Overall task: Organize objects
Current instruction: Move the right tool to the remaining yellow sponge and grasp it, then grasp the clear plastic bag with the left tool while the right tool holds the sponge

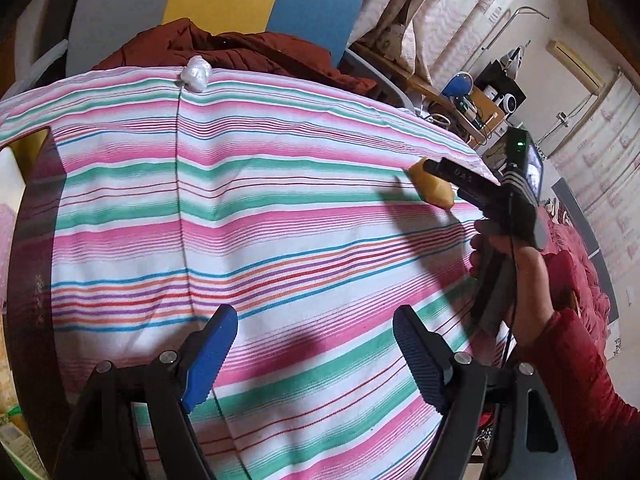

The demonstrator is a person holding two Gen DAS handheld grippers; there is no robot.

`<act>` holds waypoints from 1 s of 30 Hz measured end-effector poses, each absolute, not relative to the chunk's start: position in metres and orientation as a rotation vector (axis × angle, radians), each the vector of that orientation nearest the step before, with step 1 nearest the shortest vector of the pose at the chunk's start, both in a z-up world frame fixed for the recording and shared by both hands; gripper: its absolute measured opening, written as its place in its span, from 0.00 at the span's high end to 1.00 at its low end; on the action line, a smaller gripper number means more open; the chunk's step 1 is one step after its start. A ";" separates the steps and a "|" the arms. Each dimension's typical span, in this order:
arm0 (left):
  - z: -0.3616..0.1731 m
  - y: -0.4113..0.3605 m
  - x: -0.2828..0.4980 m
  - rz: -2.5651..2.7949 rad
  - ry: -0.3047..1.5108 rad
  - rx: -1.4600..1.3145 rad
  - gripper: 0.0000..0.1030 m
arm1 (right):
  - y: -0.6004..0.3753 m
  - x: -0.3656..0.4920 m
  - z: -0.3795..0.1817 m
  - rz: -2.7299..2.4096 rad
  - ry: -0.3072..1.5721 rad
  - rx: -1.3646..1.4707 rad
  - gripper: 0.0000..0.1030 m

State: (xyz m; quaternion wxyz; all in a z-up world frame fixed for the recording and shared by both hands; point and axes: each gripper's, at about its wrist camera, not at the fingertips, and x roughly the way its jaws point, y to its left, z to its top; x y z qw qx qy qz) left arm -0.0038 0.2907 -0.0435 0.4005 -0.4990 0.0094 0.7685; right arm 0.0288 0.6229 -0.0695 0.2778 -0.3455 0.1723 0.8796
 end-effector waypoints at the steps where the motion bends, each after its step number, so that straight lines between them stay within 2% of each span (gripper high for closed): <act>1: -0.043 0.293 -0.005 1.943 0.030 -1.263 0.21 | 0.625 0.027 -0.073 2.358 0.465 -0.939 0.15; 4: -0.043 0.297 -0.007 1.938 0.039 -1.262 0.21 | 0.630 0.023 -0.079 2.371 0.534 -0.950 0.15; 6: -0.042 0.303 -0.008 1.932 0.047 -1.264 0.21 | 0.631 0.018 -0.084 2.363 0.540 -0.978 0.21; 7: -0.042 0.306 -0.009 1.929 0.053 -1.263 0.21 | 0.631 0.015 -0.087 2.359 0.536 -0.999 0.29; 10: -0.041 0.318 -0.015 1.926 0.064 -1.261 0.21 | 0.630 0.021 -0.090 2.333 0.530 -0.983 0.42; 22: -0.028 0.365 -0.129 2.114 0.078 -1.274 0.21 | 0.630 0.025 -0.092 2.341 0.535 -0.922 0.44; 30: -0.037 0.396 -0.211 2.299 0.213 -1.290 0.21 | 0.629 0.025 -0.093 2.336 0.516 -0.908 0.44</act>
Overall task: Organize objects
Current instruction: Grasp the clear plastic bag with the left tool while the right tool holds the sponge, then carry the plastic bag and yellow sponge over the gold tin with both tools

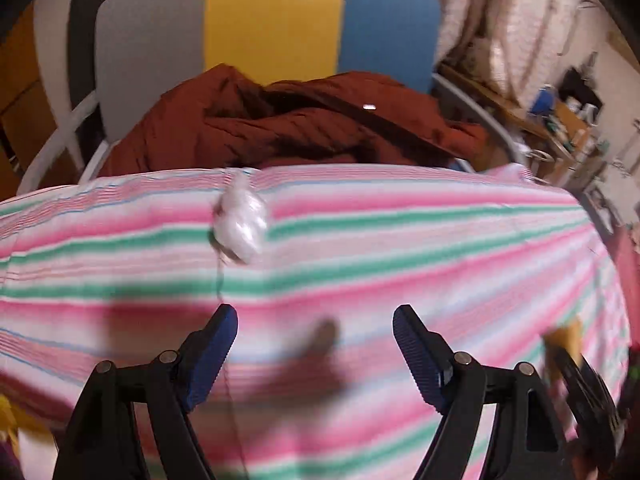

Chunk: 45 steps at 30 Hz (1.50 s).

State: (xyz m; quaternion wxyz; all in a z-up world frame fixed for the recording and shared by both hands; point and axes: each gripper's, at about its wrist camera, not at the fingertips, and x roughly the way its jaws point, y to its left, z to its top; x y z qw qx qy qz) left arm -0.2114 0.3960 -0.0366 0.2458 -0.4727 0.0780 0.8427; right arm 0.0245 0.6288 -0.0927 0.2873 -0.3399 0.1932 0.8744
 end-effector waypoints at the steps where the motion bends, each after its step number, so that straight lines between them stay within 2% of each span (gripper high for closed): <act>1: -0.039 0.398 -0.219 2.326 0.234 -1.297 0.21 | 0.629 0.025 -0.093 2.338 0.521 -0.905 0.44; 12: -0.056 0.421 -0.264 2.458 0.431 -1.230 0.21 | 0.629 0.027 -0.094 2.344 0.534 -0.887 0.44; 17: -0.058 0.415 -0.278 2.482 0.389 -1.220 0.21 | 0.628 0.028 -0.094 2.344 0.527 -0.885 0.44; 19: -0.058 0.414 -0.278 2.485 0.381 -1.190 0.24 | 0.629 0.028 -0.094 2.346 0.531 -0.883 0.44; 23: -0.065 0.418 -0.275 2.470 0.432 -1.171 0.46 | 0.627 0.027 -0.094 2.340 0.517 -0.887 0.44; 28: -0.072 0.422 -0.272 2.443 0.439 -1.141 0.58 | 0.627 0.026 -0.094 2.338 0.515 -0.888 0.44; 29: -0.073 0.423 -0.272 2.433 0.439 -1.135 0.63 | 0.627 0.026 -0.094 2.337 0.513 -0.888 0.44; 35: -0.072 0.429 -0.266 2.411 0.489 -1.103 0.66 | 0.628 0.026 -0.095 2.335 0.505 -0.890 0.44; 39: -0.064 0.434 -0.241 2.368 0.322 -1.056 0.66 | 0.628 0.026 -0.095 2.333 0.498 -0.892 0.44; 45: -0.062 0.458 -0.160 2.301 0.274 -0.944 0.66 | 0.627 0.026 -0.094 2.331 0.497 -0.889 0.44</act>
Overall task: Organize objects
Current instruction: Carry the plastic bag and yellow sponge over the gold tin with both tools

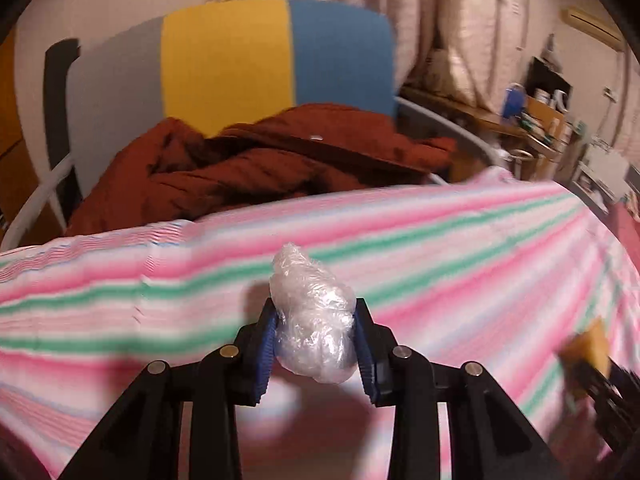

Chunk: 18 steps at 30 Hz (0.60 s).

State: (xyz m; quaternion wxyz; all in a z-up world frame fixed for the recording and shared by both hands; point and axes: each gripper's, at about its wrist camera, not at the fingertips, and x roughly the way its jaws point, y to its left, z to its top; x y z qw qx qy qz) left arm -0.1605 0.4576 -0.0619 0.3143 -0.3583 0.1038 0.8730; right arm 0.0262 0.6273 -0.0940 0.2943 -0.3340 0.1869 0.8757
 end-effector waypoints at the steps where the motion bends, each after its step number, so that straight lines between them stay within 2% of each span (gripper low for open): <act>1: -0.059 0.460 -0.149 2.284 0.261 -0.914 0.66 | 0.627 0.026 -0.094 2.330 0.496 -0.889 0.44; 12: -0.049 0.465 -0.047 2.134 0.327 -0.730 0.66 | 0.625 0.031 -0.088 2.320 0.486 -0.846 0.45; 18: -0.044 0.430 -0.024 2.156 0.234 -0.708 0.66 | 0.607 0.039 -0.074 2.401 0.420 -0.765 0.45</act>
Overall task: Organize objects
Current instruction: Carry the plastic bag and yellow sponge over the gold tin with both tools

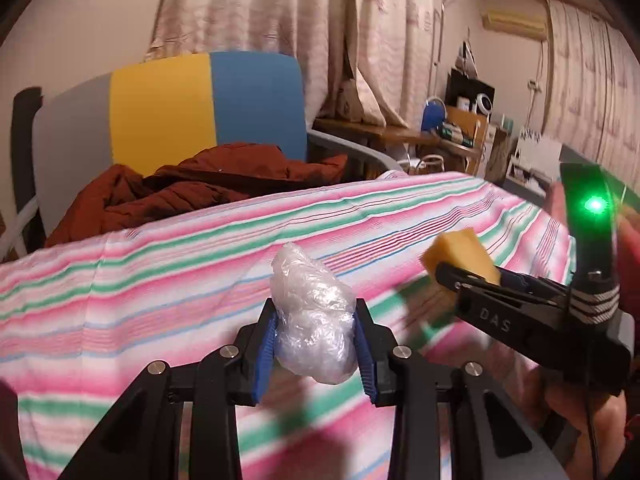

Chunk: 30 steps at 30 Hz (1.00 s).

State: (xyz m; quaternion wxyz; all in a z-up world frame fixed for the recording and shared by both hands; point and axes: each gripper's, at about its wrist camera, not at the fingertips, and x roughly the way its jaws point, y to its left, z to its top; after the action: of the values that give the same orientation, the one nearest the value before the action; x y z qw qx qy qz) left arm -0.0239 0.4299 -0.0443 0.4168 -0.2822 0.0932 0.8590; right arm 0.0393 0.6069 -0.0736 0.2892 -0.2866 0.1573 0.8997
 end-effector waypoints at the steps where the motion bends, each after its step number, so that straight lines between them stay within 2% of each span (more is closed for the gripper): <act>1: -0.045 0.424 -0.022 2.154 0.223 -0.712 0.66 | 0.603 0.040 -0.072 2.409 0.411 -0.764 0.45; 30: -0.043 0.283 0.061 2.129 0.095 -0.733 0.66 | 0.448 0.096 -0.038 2.658 0.490 -0.886 0.45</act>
State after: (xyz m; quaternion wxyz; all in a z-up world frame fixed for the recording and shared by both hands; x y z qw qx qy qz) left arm 0.0605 0.2827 -0.0433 0.4297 -0.2938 0.0382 0.8530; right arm 0.0956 0.4477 -0.0377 0.1482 -0.3081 0.1704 0.9241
